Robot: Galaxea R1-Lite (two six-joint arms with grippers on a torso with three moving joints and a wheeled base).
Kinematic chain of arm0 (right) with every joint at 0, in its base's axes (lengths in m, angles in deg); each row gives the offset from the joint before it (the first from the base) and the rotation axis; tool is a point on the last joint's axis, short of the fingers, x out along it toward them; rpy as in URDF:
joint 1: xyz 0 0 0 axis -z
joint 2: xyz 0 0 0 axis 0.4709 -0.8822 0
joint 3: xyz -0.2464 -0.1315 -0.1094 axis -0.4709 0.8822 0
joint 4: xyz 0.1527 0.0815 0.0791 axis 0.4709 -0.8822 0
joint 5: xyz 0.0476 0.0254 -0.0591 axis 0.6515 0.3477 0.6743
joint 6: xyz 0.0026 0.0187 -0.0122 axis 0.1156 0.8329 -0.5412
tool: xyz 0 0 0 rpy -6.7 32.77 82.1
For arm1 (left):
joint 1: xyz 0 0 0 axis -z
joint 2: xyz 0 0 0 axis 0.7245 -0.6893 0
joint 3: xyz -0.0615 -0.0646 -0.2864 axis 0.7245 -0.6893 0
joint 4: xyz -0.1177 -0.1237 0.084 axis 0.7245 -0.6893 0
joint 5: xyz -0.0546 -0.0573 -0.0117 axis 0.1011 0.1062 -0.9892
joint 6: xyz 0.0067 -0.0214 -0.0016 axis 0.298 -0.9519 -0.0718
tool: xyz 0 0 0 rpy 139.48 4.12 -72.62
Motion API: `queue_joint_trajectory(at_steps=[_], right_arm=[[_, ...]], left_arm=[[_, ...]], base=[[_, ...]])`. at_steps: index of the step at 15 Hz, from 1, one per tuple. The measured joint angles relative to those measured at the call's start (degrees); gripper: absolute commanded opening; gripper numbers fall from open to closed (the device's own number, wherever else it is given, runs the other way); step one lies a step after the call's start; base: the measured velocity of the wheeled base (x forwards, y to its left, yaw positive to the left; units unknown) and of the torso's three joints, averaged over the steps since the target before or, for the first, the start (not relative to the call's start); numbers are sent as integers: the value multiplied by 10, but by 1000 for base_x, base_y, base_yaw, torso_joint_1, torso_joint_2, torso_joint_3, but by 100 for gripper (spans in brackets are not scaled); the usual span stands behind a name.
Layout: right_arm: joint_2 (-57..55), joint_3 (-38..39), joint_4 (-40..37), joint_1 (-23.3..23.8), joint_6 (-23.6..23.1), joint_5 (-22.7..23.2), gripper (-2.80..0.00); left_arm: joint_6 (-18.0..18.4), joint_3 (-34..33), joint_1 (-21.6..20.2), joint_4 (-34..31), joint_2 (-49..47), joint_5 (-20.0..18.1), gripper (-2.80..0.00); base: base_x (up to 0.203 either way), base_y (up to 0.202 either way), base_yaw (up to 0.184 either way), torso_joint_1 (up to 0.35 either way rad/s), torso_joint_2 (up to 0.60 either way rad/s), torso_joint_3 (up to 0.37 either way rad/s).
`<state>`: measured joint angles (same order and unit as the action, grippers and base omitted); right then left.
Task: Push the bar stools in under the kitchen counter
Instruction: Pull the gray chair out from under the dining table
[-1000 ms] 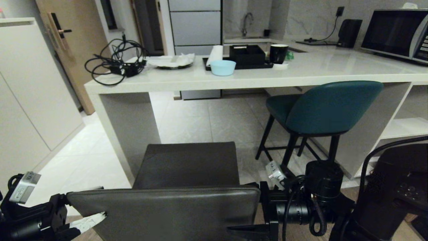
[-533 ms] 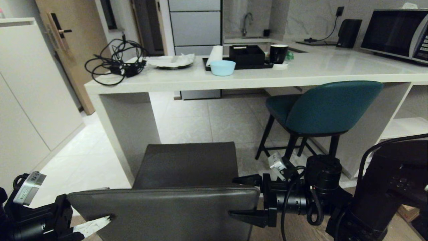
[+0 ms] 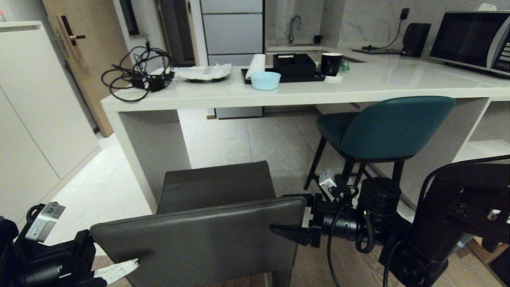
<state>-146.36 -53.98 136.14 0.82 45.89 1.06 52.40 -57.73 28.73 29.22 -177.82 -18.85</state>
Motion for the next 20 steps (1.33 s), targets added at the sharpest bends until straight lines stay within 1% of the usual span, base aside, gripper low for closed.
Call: queue_joint_trajectory(at_steps=[3, 5, 6, 9, 12, 17, 19, 20], right_arm=[[-8, -18, -5, 19, -1, 5, 0], [-14, -36, -15, 41, -1, 2, 0], [-16, -43, -21, 52, -1, -1, 0], [-21, -51, -28, 74, -3, 0, 0], [-24, -50, -27, 91, -5, 0, 0], [0, -6, -20, 91, -6, 0, 0], [19, 19, -6, 86, -5, 0, 0], [32, 33, -4, 85, -4, -4, 0]], left_arm=[[-5, 1, 1, 0, 0, 0, 0], [-8, 4, 13, 0, 2, 0, 0], [-16, 10, 20, 0, 3, 2, 0], [-35, 26, 46, -1, 7, 45, 0], [-36, 24, 59, -1, 9, 48, 0], [-36, 20, 53, -1, 6, 53, 0], [-37, 24, 47, -1, 4, 69, 0], [-39, 25, 33, -1, 1, 81, 0]], base=[[0, 0, 0, 0, 0, 0], [0, 0, 0, 0, 0, 0], [0, 0, 0, 0, 0, 0], [0, 0, 0, 0, 0, 0], [0, 0, 0, 0, 0, 0], [0, 0, 0, 0, 0, 0], [0, 0, 0, 0, 0, 0], [0, 0, 0, 0, 0, 0]])
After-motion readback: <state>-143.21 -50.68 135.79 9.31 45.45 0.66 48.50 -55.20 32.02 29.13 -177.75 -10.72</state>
